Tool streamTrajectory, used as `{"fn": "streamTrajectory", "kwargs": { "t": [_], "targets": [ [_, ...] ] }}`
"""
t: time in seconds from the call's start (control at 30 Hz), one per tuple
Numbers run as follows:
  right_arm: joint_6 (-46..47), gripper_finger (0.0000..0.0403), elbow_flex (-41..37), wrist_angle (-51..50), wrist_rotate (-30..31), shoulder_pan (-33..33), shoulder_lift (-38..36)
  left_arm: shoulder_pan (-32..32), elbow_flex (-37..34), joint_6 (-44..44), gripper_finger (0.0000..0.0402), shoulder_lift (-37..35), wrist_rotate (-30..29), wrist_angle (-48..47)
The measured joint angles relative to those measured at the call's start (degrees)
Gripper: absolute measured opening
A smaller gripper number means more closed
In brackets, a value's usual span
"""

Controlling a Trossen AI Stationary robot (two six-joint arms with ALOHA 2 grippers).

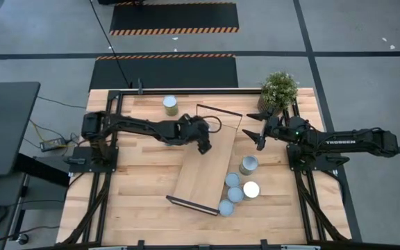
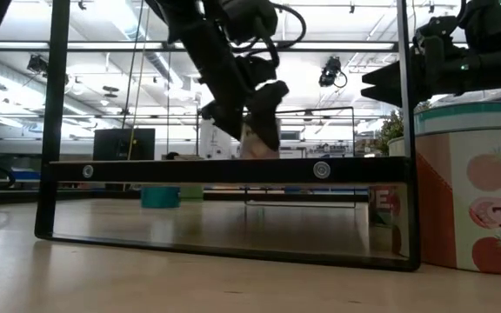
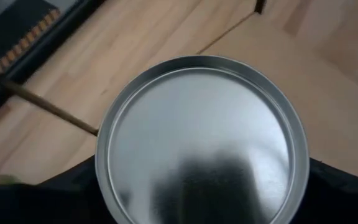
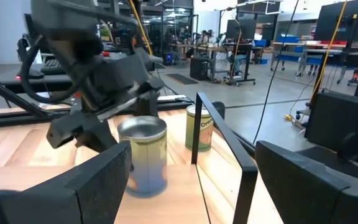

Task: Pick and place cans onto a shelf
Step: Put the canned peaches on the shelf

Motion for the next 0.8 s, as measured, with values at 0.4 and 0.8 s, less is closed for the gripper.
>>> {"fn": "streamTrajectory", "kwargs": {
  "t": [0.4, 0.8],
  "targets": [
    [0.34, 0.0349, -0.02, 0.86, -0.07, 2.74, 0.0, 1.28, -0.1, 4.82, 0.0395, 1.37, 8.7, 1.82],
    [-0.67, 0.0349, -0.02, 0.66, -0.09, 3.4, 0.0, -1.09, 5.23, 7.82, 0.0396, 0.59, -1.19, -5.82]
  ]
}}
